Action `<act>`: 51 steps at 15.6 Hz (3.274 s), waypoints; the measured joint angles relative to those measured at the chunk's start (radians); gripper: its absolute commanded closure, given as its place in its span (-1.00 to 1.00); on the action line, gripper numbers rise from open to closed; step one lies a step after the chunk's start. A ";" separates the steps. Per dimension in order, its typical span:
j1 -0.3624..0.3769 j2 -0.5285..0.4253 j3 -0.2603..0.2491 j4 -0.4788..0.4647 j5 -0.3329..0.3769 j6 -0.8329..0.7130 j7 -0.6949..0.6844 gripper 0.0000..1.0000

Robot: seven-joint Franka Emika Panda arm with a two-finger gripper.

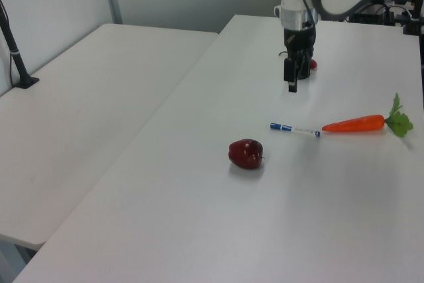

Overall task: Place marker
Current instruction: 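Move the open gripper down toward the white marker, then lower the gripper onto the marker and close it, then lift the marker and carry it toward the black mesh cup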

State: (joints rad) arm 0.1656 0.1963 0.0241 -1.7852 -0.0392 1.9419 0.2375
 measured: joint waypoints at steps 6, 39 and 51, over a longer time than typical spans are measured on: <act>0.000 0.051 0.000 -0.065 0.000 0.104 0.027 -1.00; 0.010 0.194 0.000 -0.048 0.000 0.273 0.031 0.70; 0.004 0.102 -0.011 0.148 -0.003 0.004 0.043 0.70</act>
State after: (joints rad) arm 0.1695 0.2979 0.0131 -1.6367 -0.0418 1.9463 0.2807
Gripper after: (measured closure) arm 0.824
